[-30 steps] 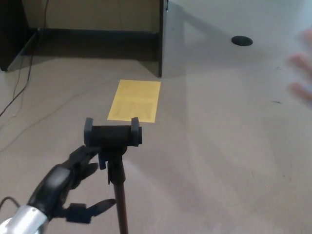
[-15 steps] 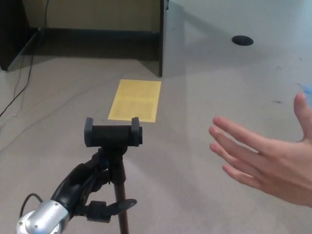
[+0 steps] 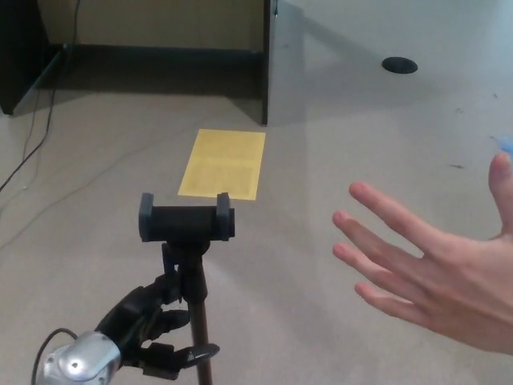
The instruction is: There is a tripod standing in front of the robot and the robot extends its left arm to grab it. It lifts the tripod and passes it to a person.
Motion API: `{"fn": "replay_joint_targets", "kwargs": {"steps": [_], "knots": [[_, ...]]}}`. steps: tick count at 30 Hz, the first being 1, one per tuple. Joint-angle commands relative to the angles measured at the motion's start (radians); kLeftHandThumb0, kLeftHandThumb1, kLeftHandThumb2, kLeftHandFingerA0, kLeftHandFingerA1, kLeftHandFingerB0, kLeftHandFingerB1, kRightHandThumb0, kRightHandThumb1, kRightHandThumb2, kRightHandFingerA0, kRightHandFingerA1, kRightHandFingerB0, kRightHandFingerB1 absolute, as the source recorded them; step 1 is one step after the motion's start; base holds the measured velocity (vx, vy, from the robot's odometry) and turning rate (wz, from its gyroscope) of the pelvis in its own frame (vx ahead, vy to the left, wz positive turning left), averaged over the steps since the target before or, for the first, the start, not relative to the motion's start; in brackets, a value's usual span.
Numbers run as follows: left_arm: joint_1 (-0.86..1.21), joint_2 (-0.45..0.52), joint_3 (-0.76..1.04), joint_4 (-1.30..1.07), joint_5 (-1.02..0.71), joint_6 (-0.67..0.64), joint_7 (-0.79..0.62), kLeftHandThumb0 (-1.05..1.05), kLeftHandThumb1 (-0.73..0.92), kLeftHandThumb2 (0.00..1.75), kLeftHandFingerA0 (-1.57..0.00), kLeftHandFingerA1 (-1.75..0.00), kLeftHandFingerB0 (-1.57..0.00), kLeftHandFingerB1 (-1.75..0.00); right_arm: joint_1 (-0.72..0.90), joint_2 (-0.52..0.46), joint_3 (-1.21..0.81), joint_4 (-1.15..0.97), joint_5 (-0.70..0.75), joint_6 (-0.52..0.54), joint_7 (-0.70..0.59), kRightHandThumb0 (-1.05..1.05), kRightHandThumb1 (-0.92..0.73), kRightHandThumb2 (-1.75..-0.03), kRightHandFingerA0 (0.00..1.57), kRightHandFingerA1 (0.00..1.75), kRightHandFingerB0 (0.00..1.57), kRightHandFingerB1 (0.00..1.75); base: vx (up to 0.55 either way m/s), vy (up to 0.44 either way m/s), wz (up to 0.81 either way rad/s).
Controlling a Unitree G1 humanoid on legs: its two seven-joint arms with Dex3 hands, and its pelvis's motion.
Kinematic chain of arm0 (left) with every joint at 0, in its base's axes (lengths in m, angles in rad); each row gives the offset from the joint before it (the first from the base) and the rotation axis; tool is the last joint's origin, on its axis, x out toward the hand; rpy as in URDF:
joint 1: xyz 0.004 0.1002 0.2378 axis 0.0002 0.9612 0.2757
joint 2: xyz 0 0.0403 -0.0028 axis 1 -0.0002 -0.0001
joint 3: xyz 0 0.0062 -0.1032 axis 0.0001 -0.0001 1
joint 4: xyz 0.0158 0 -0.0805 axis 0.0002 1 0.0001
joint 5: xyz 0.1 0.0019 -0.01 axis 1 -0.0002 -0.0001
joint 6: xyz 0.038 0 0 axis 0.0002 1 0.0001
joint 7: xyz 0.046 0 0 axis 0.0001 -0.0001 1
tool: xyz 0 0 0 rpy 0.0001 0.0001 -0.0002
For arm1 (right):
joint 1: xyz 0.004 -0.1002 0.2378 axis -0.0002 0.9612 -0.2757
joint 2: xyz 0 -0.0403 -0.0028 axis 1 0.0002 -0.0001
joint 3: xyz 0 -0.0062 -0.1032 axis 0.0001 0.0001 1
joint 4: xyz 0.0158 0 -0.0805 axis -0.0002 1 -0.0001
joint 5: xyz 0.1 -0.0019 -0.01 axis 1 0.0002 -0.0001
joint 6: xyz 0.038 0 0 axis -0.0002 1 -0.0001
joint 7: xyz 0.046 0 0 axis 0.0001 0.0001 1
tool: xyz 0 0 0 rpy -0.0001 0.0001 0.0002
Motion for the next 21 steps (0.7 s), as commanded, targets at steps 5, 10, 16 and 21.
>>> {"fn": "replay_joint_targets", "kwargs": {"steps": [5, 10, 16, 21], "knots": [[-0.002, -0.036, -0.071, -0.054, 0.071, -0.052, 0.011, -0.30, 0.27, 0.85, -0.04, -0.48, 0.00, -0.48, -0.020, -0.008, 0.003, 0.013, -0.006, -0.011, 0.006, -0.39, -0.69, -0.61, 0.66, 0.42, 0.47, 0.35, 0.00, 0.000, 0.00], [0.016, -0.053, -0.111, -0.120, 0.097, -0.060, 0.021, -0.59, 0.40, 0.69, -0.17, -0.43, -0.06, -0.24, -0.033, -0.005, 0.005, 0.017, -0.004, 0.002, 0.014, -0.40, -0.71, -0.61, 0.68, 0.43, 0.47, 0.36, 0.00, 0.000, 0.00], [0.013, -0.068, -0.126, -0.153, 0.110, -0.050, 0.039, -0.57, 0.44, 0.71, -0.30, -0.47, -0.07, -0.29, -0.035, -0.011, -0.013, 0.013, 0.015, -0.028, 0.037, -0.41, -0.69, -0.61, 0.65, 0.43, 0.46, 0.36, 0.00, 0.000, 0.00], [0.025, -0.091, -0.109, -0.120, 0.127, -0.124, 0.116, -0.02, 0.89, 0.65, -1.00, -0.80, -0.55, -0.44, -0.053, -0.006, -0.006, 0.016, -0.001, 0.001, 0.024, -0.40, -0.69, -0.61, 0.65, 0.41, 0.46, 0.35, 0.00, 0.000, 0.00]]}}
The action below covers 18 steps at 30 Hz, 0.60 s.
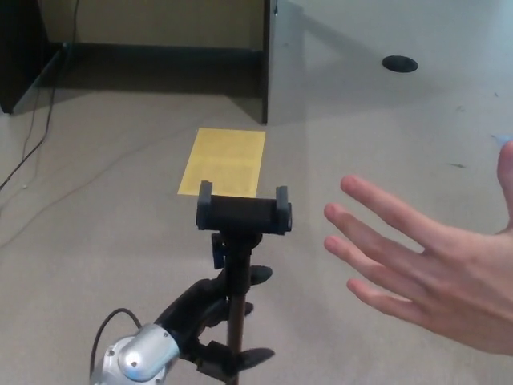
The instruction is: There is a tripod standing in front of the robot and the robot extends its left arm to grab it. It lifts the tripod and passes it to a person.
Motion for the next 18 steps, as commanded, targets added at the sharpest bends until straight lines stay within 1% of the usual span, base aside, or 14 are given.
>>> {"fn": "replay_joint_targets", "kwargs": {"steps": [1, 3, 4, 5, 7, 8, 10, 11, 12, 14, 15, 16, 17, 18], "knots": [[0.018, -0.010, 0.008, 0.016, 0.042, -0.096, 0.076, -0.02, 0.89, 0.65, -1.00, -0.80, -0.55, -0.44, -0.015, -0.007, 0.001, 0.006, -0.002, 0.021, 0.004, -0.40, -0.69, -0.61, 0.65, 0.41, 0.46, 0.35, 0.00, 0.000, 0.00], [0.020, -0.008, 0.009, 0.036, 0.057, -0.142, 0.106, 0.04, 0.86, 0.65, -0.98, -1.05, -0.73, -0.58, -0.008, -0.008, 0.000, -0.003, -0.003, 0.022, -0.003, -0.39, -0.70, -0.62, 0.65, 0.41, 0.46, 0.35, 0.00, 0.000, 0.00], [0.021, -0.010, 0.009, 0.042, 0.067, -0.156, 0.127, 0.07, 0.86, 0.65, -0.94, -1.12, -0.76, -0.68, -0.006, -0.009, 0.000, -0.004, -0.004, 0.021, -0.003, -0.39, -0.70, -0.62, 0.65, 0.41, 0.46, 0.35, 0.00, 0.000, 0.00], [0.025, -0.021, 0.022, 0.048, 0.068, -0.166, 0.165, 0.08, 0.89, 0.67, -0.85, -1.28, -0.67, -0.99, -0.003, -0.008, -0.001, -0.007, -0.002, 0.024, -0.002, -0.39, -0.70, -0.62, 0.67, 0.41, 0.46, 0.35, 0.00, 0.000, 0.00], [0.028, -0.031, 0.035, 0.046, 0.069, -0.163, 0.185, 0.07, 0.89, 0.68, -0.85, -1.29, -0.66, -1.02, -0.001, -0.008, -0.003, -0.010, 0.000, 0.027, 0.000, -0.39, -0.70, -0.62, 0.66, 0.41, 0.46, 0.35, 0.00, 0.000, 0.00], [0.028, -0.037, 0.046, 0.044, 0.062, -0.158, 0.187, 0.02, 0.92, 0.65, -0.81, -1.28, -0.64, -1.00, -0.001, -0.008, -0.002, -0.007, -0.002, 0.027, -0.001, -0.38, -0.71, -0.62, 0.66, 0.41, 0.47, 0.36, 0.00, 0.000, 0.00], [0.025, -0.035, 0.056, 0.047, 0.060, -0.172, 0.188, 0.00, 0.92, 0.64, -0.82, -1.28, -0.64, -1.00, -0.006, -0.006, -0.001, 0.002, -0.004, 0.021, -0.008, -0.38, -0.71, -0.61, 0.67, 0.41, 0.48, 0.36, 0.00, 0.000, 0.00], [0.018, -0.033, 0.063, 0.057, 0.059, -0.188, 0.193, 0.00, 0.91, 0.65, -0.85, -1.25, -0.66, -0.99, -0.012, -0.005, -0.004, 0.006, -0.001, 0.020, -0.005, -0.38, -0.70, -0.62, 0.67, 0.42, 0.47, 0.36, 0.00, 0.000, 0.00], [0.016, -0.035, 0.081, 0.057, 0.043, -0.191, 0.192, 0.01, 0.90, 0.68, -0.86, -1.26, -0.67, -1.02, -0.015, -0.002, -0.005, 0.009, 0.000, 0.025, -0.007, -0.38, -0.70, -0.61, 0.67, 0.42, 0.47, 0.36, 0.00, 0.000, 0.00], [0.015, -0.042, 0.100, 0.051, 0.027, -0.180, 0.185, -0.01, 0.90, 0.67, -0.85, -1.27, -0.66, -1.01, -0.014, -0.001, -0.008, 0.007, 0.003, 0.023, -0.007, -0.38, -0.70, -0.61, 0.66, 0.42, 0.47, 0.36, 0.00, 0.000, 0.00], [0.018, -0.045, 0.108, 0.044, 0.023, -0.179, 0.187, -0.02, 0.90, 0.68, -0.87, -1.30, -0.68, -1.03, -0.012, -0.001, -0.008, 0.007, 0.002, 0.022, -0.010, -0.38, -0.70, -0.61, 0.65, 0.41, 0.48, 0.36, 0.00, 0.000, 0.00], [0.021, -0.048, 0.125, 0.020, 0.006, -0.164, 0.173, -0.04, 0.90, 0.64, -0.83, -1.37, -0.66, -1.07, -0.008, -0.003, -0.004, 0.005, -0.003, 0.024, -0.007, -0.38, -0.70, -0.61, 0.65, 0.41, 0.48, 0.36, 0.00, 0.000, 0.00], [0.017, -0.047, 0.135, 0.010, 0.005, -0.176, 0.173, -0.03, 0.89, 0.69, -0.89, -1.34, -0.69, -1.06, -0.009, -0.004, -0.001, 0.005, -0.007, 0.024, -0.011, -0.38, -0.71, -0.61, 0.67, 0.41, 0.48, 0.36, 0.00, 0.000, 0.00], [0.016, -0.047, 0.141, -0.006, 0.006, -0.169, 0.172, -0.03, 0.87, 0.70, -0.90, -1.31, -0.71, -1.04, -0.009, -0.003, -0.001, 0.006, -0.007, 0.024, -0.011, -0.39, -0.71, -0.61, 0.67, 0.42, 0.48, 0.36, 0.00, 0.000, 0.00]]}}
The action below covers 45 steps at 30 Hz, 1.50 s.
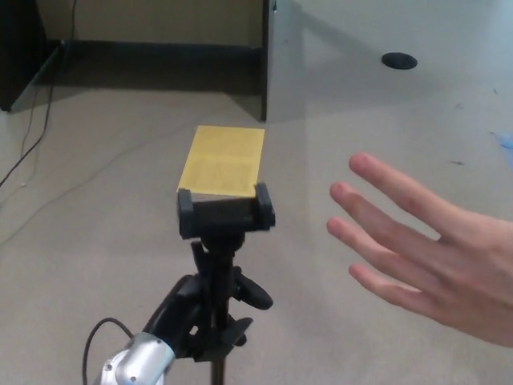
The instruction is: There is a tripod standing in front of the robot and the robot extends its left arm to grab it. It lifts the tripod and passes it to a person.
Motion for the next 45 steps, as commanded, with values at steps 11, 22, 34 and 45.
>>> {"fn": "replay_joint_targets", "kwargs": {"steps": [11, 22, 34, 45], "knots": [[-0.090, -0.016, 0.136, -0.372, -0.140, 0.088, -0.069, -0.04, 0.81, 0.77, -1.02, -1.27, -0.73, -1.10, 0.003, -0.020, 0.007, -0.002, -0.013, 0.018, -0.009, -0.39, -0.71, -0.62, 0.68, 0.42, 0.48, 0.36, 0.00, 0.000, 0.00], [-0.332, -0.002, 0.156, -0.548, -0.195, 0.283, -0.137, -0.08, 0.79, 0.71, -1.05, -1.24, -0.79, -1.02, -0.028, -0.014, -0.012, 0.008, 0.009, 0.007, 0.008, -0.38, -0.71, -0.61, 0.66, 0.43, 0.49, 0.37, 0.00, 0.000, 0.00], [-0.592, -0.185, 0.084, -0.691, -0.258, 0.542, -0.105, -0.10, 0.75, 0.75, -1.01, -1.21, -0.83, -0.97, -0.046, -0.009, 0.007, 0.027, -0.012, 0.018, -0.004, -0.38, -0.71, -0.61, 0.69, 0.45, 0.49, 0.37, 0.00, 0.000, 0.00], [-0.650, -0.417, -0.045, -0.689, -0.276, 0.667, -0.040, -0.15, 0.73, 0.70, -1.08, -1.17, -0.85, -0.97, -0.052, -0.012, 0.009, 0.036, -0.011, 0.010, -0.004, -0.39, -0.71, -0.61, 0.69, 0.44, 0.50, 0.37, 0.00, 0.000, 0.00]]}}
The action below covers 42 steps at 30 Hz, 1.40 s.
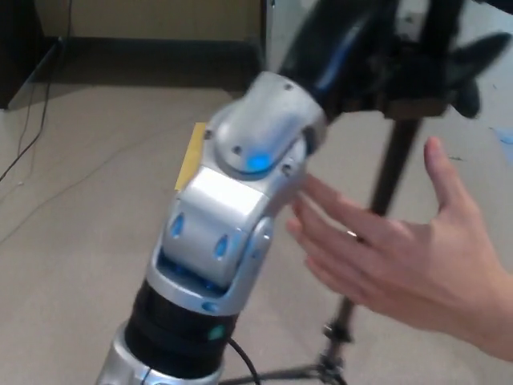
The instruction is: There is a tripod standing in front of the robot and the robot extends its left arm to grab it. It lifts the tripod and passes it to a person.
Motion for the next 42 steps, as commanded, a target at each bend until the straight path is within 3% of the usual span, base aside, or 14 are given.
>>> {"fn": "replay_joint_targets", "kwargs": {"steps": [1, 11, 13, 17, 18, 19, 20, 22, 24, 26, 29, 30, 32, 42], "knots": [[-0.040, -0.122, -0.061, -0.036, -0.031, 0.090, 0.061, -0.20, 0.73, 0.66, -1.08, -1.19, -0.84, -0.98, -0.007, -0.005, 0.002, 0.007, -0.002, 0.005, -0.001, -0.39, -0.70, -0.61, 0.70, 0.45, 0.51, 0.37, 0.00, 0.000, 0.00], [0.074, -0.105, -0.332, -0.111, -0.003, 0.060, 0.108, -0.15, 0.73, 0.72, -1.12, -1.21, -0.85, -0.97, -0.006, -0.014, 0.019, -0.010, -0.011, 0.004, 0.000, -0.39, -0.71, -0.61, 0.70, 0.46, 0.49, 0.37, 0.00, 0.000, 0.00], [0.091, -0.085, -0.349, -0.124, -0.003, 0.048, 0.109, -0.11, 0.73, 0.74, -1.11, -1.18, -0.81, -1.01, -0.008, -0.016, 0.024, -0.012, -0.014, 0.002, -0.001, -0.45, -0.58, -0.86, 0.63, 0.59, 0.44, 0.50, 0.00, 0.000, 0.00], [0.125, -0.037, -0.376, -0.143, 0.020, 0.019, 0.108, -0.14, 0.79, 0.65, -1.09, -0.77, -0.78, -0.56, -0.005, -0.018, 0.028, -0.017, -0.014, -0.003, -0.002, -0.46, -0.58, -0.86, 0.64, 0.59, 0.45, 0.51, 0.00, 0.000, 0.00], [0.133, -0.030, -0.378, -0.148, 0.023, 0.014, 0.107, -0.24, 0.78, 0.65, -0.93, -0.53, -0.64, -0.41, -0.007, -0.017, 0.025, -0.019, -0.011, 0.001, -0.001, -0.38, -0.70, -0.61, 0.71, 0.48, 0.50, 0.37, 0.00, 0.000, 0.00], [0.138, -0.022, -0.380, -0.150, 0.028, 0.006, 0.107, -0.35, 0.71, 0.61, -0.70, -0.46, -0.45, -0.35, -0.008, -0.016, 0.024, -0.023, -0.010, 0.005, 0.002, -0.45, -0.58, -0.86, 0.64, 0.59, 0.44, 0.50, 0.00, 0.000, 0.00], [0.135, 0.002, -0.385, -0.156, 0.045, 0.001, 0.099, -0.36, 0.32, 0.91, 0.00, -0.48, 0.00, -0.49, -0.012, -0.015, 0.026, -0.028, -0.011, 0.008, 0.005, -0.38, -0.71, -0.61, 0.70, 0.46, 0.49, 0.37, 0.00, 0.000, 0.00], [0.128, 0.027, -0.391, -0.163, 0.064, 0.004, 0.086, -0.36, 0.32, 0.91, 0.00, -0.48, 0.00, -0.49, -0.016, -0.015, 0.028, -0.029, -0.014, 0.009, 0.004, -0.38, -0.71, -0.61, 0.70, 0.46, 0.49, 0.37, 0.00, 0.000, 0.00], [0.139, 0.046, -0.392, -0.169, 0.064, -0.006, 0.066, -0.82, 0.48, 0.84, 0.00, -0.02, 0.00, 0.00, -0.016, -0.014, 0.026, -0.031, -0.012, 0.011, 0.007, -0.38, -0.71, -0.62, 0.68, 0.43, 0.49, 0.36, 0.00, 0.000, 0.00], [0.144, 0.074, -0.395, -0.179, 0.074, -0.008, 0.046, -0.82, 0.52, 0.56, 0.00, 0.00, 0.00, 0.00, -0.021, -0.013, 0.022, -0.022, -0.008, 0.007, 0.010, -0.39, -0.71, -0.61, 0.68, 0.44, 0.49, 0.37, 0.00, 0.000, 0.00], [0.157, 0.094, -0.397, -0.184, 0.089, -0.030, 0.042, -0.84, 0.52, 0.56, 0.00, 0.00, 0.00, 0.00, -0.026, -0.012, 0.018, -0.019, -0.003, 0.006, 0.015, -0.39, -0.71, -0.61, 0.69, 0.44, 0.49, 0.37, 0.00, 0.000, 0.00], [0.190, 0.109, -0.379, -0.188, 0.086, -0.042, 0.046, -0.86, 0.45, 0.83, 0.00, 0.00, 0.00, 0.00, -0.030, -0.009, 0.011, -0.013, 0.006, 0.008, 0.026, -0.39, -0.71, -0.61, 0.65, 0.42, 0.48, 0.36, 0.00, 0.000, 0.00], [0.209, 0.112, -0.343, -0.189, 0.067, -0.038, 0.038, -0.82, 0.50, 0.56, 0.00, 0.00, 0.00, 0.00, -0.033, -0.009, 0.014, -0.010, 0.002, 0.011, 0.024, -0.39, -0.71, -0.61, 0.66, 0.42, 0.49, 0.36, 0.00, 0.000, 0.00], [0.255, 0.237, -0.122, -0.200, 0.012, -0.037, -0.031, -0.82, 0.47, 0.56, 0.00, 0.00, 0.00, 0.00, -0.042, -0.005, 0.016, -0.011, -0.002, 0.012, 0.007, -0.39, -0.70, -0.61, 0.68, 0.43, 0.49, 0.37, 0.00, 0.000, 0.00]]}}
